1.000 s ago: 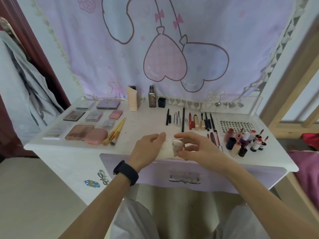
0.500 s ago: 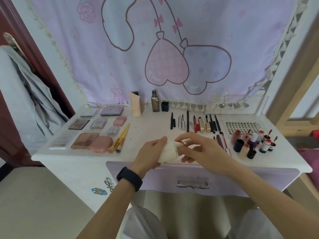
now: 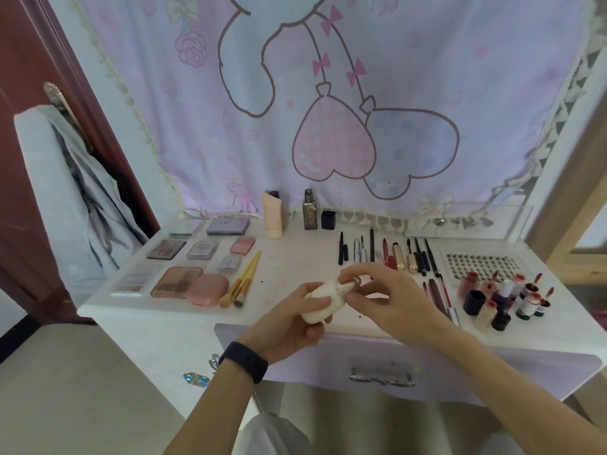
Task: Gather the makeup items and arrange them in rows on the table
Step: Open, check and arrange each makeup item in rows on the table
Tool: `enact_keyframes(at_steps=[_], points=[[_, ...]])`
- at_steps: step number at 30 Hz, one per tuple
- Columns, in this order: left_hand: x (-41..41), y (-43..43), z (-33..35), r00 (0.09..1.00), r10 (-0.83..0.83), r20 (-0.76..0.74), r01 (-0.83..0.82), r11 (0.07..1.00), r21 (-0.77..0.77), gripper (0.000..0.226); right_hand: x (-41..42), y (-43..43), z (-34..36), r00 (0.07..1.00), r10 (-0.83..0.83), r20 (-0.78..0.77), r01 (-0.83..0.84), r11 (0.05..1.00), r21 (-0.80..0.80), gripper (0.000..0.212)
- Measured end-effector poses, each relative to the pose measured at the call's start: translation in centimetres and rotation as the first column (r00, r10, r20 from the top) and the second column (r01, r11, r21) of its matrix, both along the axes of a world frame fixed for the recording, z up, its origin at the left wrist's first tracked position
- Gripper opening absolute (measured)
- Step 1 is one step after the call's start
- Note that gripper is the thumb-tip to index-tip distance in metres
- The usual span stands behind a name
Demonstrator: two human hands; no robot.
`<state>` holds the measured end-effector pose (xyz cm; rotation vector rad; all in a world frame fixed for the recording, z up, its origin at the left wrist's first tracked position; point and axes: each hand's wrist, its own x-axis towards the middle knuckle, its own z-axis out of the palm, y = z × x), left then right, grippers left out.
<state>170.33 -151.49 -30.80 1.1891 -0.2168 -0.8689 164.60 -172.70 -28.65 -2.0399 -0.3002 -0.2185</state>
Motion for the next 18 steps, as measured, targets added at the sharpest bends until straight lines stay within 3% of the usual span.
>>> enact_keyframes(at_steps=[4, 8, 10, 13, 18], points=[[-0.4, -0.7, 0.2, 0.932, 0.008, 0.362, -0.119, 0.951, 0.286, 0.068, 1.1, 0.1, -0.2, 0.986, -0.068, -0.155, 0.095, 0.98, 0.176, 0.005], [-0.5, -1.1, 0.3, 0.814, 0.042, 0.58, -0.264, 0.915, 0.304, 0.059, 1.6, -0.4, -0.3, 0.958, -0.128, -0.257, 0.172, 0.972, 0.159, 0.036], [-0.4, -1.1, 0.0, 0.742, 0.012, 0.67, -0.328, 0.878, 0.349, 0.056, 1.6, -0.8, 0.0, 0.947, -0.091, -0.308, 0.161, 0.965, 0.208, 0.036], [0.0, -0.9, -0.4, 0.718, -0.048, 0.694, -0.32, 0.863, 0.39, 0.05, 1.6, -1.3, 0.5, 0.964, -0.065, -0.259, 0.112, 0.979, 0.168, 0.03], [0.1, -0.7, 0.0, 0.871, -0.028, 0.49, -0.131, 0.949, 0.288, 0.057, 1.8, -1.8, 1.2, 0.984, 0.013, -0.175, 0.014, 0.989, 0.148, 0.031]])
